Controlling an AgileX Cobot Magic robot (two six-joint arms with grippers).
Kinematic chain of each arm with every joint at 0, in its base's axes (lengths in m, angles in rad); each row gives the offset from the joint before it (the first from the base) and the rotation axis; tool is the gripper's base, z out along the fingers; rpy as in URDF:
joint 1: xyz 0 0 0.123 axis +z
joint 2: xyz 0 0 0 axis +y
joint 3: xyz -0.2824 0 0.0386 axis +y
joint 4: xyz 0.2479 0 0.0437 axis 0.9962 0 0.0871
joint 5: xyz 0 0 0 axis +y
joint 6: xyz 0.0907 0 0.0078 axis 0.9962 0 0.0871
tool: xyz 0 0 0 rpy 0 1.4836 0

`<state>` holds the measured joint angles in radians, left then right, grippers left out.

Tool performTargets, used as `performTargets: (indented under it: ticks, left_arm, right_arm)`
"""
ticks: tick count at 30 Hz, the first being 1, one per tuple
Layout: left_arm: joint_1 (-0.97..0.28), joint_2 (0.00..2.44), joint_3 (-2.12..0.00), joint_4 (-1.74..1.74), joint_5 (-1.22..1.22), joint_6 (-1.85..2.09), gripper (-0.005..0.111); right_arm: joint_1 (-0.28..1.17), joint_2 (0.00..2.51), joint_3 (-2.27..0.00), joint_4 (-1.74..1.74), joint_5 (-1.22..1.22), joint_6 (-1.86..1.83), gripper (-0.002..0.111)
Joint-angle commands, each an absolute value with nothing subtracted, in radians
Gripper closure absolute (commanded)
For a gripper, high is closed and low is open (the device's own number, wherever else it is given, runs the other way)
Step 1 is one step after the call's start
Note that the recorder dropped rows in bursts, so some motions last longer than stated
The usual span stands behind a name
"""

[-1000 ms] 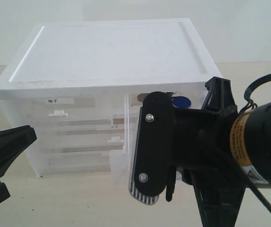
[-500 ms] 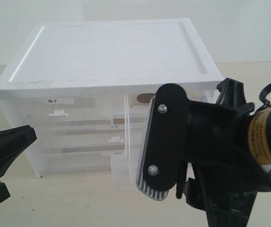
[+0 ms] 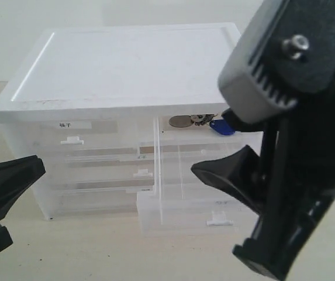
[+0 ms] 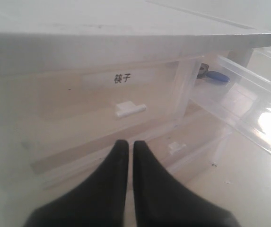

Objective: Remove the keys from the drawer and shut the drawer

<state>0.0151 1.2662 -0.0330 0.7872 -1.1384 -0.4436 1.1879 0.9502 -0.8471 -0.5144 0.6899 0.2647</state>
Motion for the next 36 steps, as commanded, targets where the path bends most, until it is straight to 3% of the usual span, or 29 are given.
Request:
performTargets:
  ticks: [1, 19, 36]
  left_arm:
    - [0.018, 1.269, -0.036, 0.784, -1.123, -0.441, 0.102]
    - [0.018, 1.269, -0.036, 0.784, -1.126, -0.454, 0.102]
    - [0.018, 1.269, -0.036, 0.797, -1.147, -0.455, 0.102]
  right_arm:
    - [1.185, 1.037, -0.850, -0.690, 0.737, 0.474, 0.042]
    - [1.183, 1.302, -0.850, -1.127, 0.774, 1.220, 0.042]
    - [1.004, 1.393, -0.850, -1.116, 0.540, 1.322, 0.046]
